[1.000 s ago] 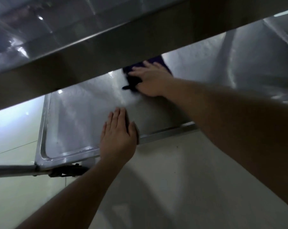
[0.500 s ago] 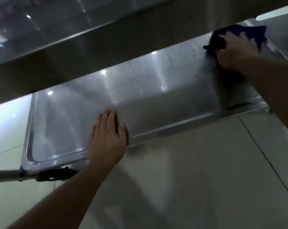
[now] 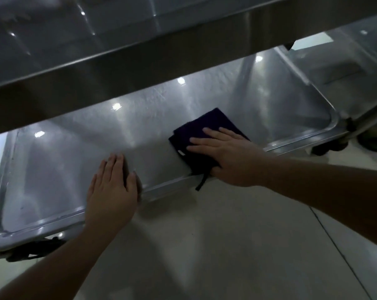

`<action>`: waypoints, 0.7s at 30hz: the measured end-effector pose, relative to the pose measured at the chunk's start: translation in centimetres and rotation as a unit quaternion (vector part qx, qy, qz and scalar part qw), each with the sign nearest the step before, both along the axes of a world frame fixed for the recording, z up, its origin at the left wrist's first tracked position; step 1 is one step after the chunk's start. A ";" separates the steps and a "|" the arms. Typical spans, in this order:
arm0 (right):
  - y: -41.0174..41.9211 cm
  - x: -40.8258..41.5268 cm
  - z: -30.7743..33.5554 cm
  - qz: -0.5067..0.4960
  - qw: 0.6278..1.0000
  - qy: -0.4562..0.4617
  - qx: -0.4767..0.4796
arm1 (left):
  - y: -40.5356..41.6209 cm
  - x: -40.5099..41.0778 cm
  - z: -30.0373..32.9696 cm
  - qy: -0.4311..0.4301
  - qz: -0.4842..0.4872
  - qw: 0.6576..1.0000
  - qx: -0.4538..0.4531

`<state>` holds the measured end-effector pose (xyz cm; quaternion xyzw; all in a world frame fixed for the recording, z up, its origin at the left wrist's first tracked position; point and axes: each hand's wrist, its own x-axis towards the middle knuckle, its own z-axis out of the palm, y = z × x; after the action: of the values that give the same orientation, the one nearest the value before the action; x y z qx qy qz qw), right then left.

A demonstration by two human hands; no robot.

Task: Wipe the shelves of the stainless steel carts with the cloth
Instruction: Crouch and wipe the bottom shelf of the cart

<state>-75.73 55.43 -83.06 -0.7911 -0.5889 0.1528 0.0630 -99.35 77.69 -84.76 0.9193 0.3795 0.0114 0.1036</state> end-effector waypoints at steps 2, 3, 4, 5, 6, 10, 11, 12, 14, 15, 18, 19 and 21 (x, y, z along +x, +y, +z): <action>0.5 2.0 0.0 0.031 0.999 -0.004 -0.010 | 0.2 -0.1 0.0 0.005 -0.016 1.000 0.002; 0.8 3.7 -0.1 0.005 1.000 -0.009 -0.012 | 0.3 -0.1 0.0 0.005 -0.021 1.000 0.003; 1.0 5.8 -0.1 -0.042 0.999 -0.008 -0.012 | 0.4 0.0 0.1 0.002 -0.018 1.000 0.005; 1.3 8.0 0.0 -0.100 0.995 -0.002 -0.010 | 0.5 0.1 0.1 -0.001 -0.012 1.000 0.006; 1.3 10.5 0.1 -0.155 0.988 0.005 -0.006 | 0.5 0.2 0.1 -0.002 -0.006 1.000 0.007; -0.9 19.5 0.3 -0.352 0.936 -0.006 -0.012 | 0.1 0.3 -0.2 0.004 0.002 1.000 0.010; -1.9 21.0 0.3 -0.386 0.922 -0.013 -0.018 | 0.1 0.3 -0.1 0.005 0.004 1.000 0.011; -2.9 21.9 0.3 -0.407 0.913 -0.018 -0.025 | 0.1 0.3 0.0 0.005 0.007 1.000 0.014; -4.6 22.0 0.3 -0.424 0.905 -0.023 -0.025 | 0.0 0.3 0.1 0.006 0.010 1.000 0.016; -5.3 21.2 0.2 -0.425 0.905 -0.023 -0.016 | -0.1 0.3 0.1 0.006 0.012 1.000 0.015; -8.6 17.3 -0.5 -0.415 0.910 -0.027 0.003 | -0.3 0.4 0.1 0.007 0.015 1.000 0.009; -10.0 15.8 -0.9 -0.404 0.914 -0.042 -0.001 | -0.4 0.5 0.1 0.009 0.015 1.000 0.009; -12.5 12.7 -1.5 -0.379 0.921 -0.091 -0.003 | -0.7 0.6 0.4 0.011 0.017 1.000 0.009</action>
<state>-63.07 42.92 -84.60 -0.9657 -0.2481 0.0472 0.0599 -98.76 77.03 -84.39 0.9135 0.3965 0.0070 0.0906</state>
